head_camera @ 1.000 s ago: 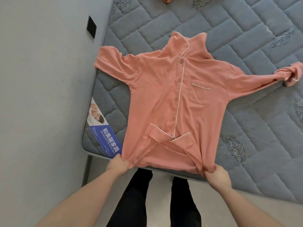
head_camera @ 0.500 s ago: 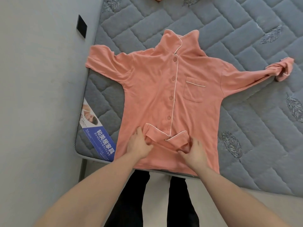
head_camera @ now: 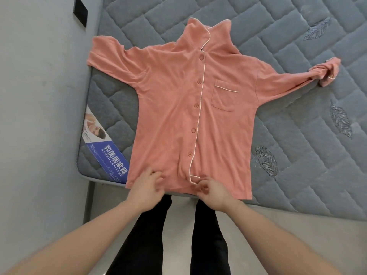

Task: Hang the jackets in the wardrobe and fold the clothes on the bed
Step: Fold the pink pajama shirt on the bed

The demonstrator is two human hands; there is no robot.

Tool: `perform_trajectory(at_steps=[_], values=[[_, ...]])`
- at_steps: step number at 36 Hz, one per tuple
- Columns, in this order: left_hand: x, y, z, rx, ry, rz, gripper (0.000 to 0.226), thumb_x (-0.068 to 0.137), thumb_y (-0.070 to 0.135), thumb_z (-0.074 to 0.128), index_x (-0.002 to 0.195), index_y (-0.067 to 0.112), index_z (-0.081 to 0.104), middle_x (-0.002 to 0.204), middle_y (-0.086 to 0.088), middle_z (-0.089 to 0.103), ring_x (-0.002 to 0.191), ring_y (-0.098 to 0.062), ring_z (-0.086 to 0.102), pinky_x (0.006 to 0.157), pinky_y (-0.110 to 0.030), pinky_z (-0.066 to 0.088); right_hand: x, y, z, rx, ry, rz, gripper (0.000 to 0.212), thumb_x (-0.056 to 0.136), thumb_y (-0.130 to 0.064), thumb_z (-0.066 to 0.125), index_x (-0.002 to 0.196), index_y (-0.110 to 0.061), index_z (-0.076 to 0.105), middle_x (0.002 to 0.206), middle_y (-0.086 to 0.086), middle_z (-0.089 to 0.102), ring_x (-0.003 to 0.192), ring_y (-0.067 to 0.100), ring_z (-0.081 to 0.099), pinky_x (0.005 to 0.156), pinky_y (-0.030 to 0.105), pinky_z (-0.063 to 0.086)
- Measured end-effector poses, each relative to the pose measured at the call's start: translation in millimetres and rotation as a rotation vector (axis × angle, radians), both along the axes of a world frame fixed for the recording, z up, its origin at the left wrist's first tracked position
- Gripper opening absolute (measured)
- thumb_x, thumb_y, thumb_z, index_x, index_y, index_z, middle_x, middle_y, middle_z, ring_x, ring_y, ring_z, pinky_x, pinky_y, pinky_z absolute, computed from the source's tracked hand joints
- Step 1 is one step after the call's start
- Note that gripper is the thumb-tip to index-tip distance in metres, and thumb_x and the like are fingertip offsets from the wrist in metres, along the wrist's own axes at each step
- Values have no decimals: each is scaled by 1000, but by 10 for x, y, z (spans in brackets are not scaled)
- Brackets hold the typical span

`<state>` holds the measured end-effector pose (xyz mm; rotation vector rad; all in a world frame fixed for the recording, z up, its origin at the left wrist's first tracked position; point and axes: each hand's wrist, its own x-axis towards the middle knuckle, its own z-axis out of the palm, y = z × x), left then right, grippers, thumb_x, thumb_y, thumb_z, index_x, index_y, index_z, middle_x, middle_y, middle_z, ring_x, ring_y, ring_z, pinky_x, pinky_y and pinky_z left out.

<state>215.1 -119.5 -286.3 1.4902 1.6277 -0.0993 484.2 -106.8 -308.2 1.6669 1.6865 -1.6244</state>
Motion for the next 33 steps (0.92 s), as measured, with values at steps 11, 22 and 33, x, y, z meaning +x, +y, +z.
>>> perform_trajectory(at_steps=[11,22,33], values=[[-575,343,-272,-298,314,462,76,79,39,79,138,10,42,132,-11,54,119,-35,57,93,-42,48,-79,25,109,164,38,-113,40,82,-11,61,120,-22,60,136,-10,50,124,11,52,102,24,43],[-316,168,-208,-108,285,548,30,86,29,67,62,17,52,78,-7,61,67,-24,54,60,-35,38,-332,-173,124,-38,16,70,46,86,-23,61,132,-27,63,136,-11,51,125,13,54,104,21,36],[547,219,477,413,-112,512,26,78,18,68,65,18,45,101,17,64,67,-10,53,59,-24,40,287,-80,337,123,-8,-345,27,83,-11,58,97,-32,69,114,-13,61,107,8,58,90,24,42]])
